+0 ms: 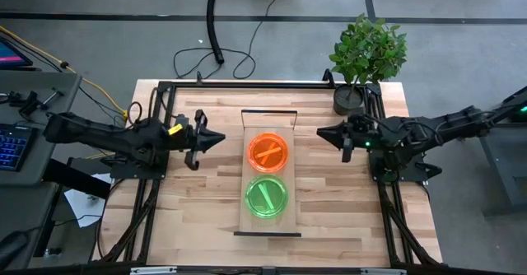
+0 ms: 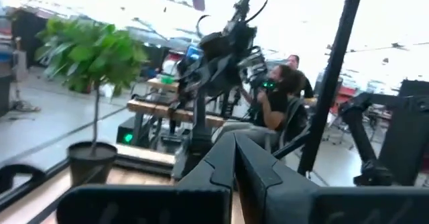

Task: Place and stack plates onto a shelf
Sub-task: Return to Home Position

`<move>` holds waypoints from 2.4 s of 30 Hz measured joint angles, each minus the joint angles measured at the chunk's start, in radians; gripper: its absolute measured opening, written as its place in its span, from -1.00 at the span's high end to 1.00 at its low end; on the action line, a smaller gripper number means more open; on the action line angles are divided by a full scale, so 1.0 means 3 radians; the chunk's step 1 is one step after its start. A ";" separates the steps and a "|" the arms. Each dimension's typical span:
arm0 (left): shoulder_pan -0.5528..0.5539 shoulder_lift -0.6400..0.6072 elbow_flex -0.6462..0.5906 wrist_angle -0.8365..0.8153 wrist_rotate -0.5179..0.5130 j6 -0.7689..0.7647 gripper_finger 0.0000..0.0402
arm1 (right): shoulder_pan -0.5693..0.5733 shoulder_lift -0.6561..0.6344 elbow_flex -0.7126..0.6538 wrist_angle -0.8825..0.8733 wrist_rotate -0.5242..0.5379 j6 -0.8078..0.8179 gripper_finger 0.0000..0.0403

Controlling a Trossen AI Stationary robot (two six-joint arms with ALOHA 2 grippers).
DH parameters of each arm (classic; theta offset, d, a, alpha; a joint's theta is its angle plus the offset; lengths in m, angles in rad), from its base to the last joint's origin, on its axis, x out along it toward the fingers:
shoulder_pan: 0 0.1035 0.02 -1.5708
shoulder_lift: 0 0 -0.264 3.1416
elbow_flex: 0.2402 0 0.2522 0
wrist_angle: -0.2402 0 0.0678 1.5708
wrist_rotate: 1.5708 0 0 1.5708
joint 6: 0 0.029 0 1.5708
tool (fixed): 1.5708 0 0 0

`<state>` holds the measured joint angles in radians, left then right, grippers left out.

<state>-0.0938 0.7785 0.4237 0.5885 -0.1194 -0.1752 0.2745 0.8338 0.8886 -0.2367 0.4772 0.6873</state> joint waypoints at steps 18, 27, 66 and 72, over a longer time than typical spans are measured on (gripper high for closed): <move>0.0252 -0.1203 -0.0887 -0.0802 -0.0071 -0.0430 1.00 | 0.0003 -0.0172 0.0001 -0.0212 -0.0088 -0.0192 0.98; 0.0172 -0.1699 -0.0888 -0.1496 -0.0186 -0.0306 1.00 | 0.0003 -0.0261 0.0001 -0.0431 -0.0148 -0.0185 1.00; 0.0183 -0.2505 -0.1373 -0.1828 -0.0222 -0.0190 1.00 | 0.0061 -0.0403 -0.0157 -0.0426 -0.0491 -0.0273 1.00; 0.0183 -0.2505 -0.1373 -0.1827 -0.0222 -0.0190 1.00 | 0.0140 -0.0759 -0.0926 0.0417 -0.0698 -0.0461 1.00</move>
<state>-0.0387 0.0269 0.0116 0.0402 -0.1860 -0.2321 0.3164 0.6060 0.6108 -0.1115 0.2678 0.5489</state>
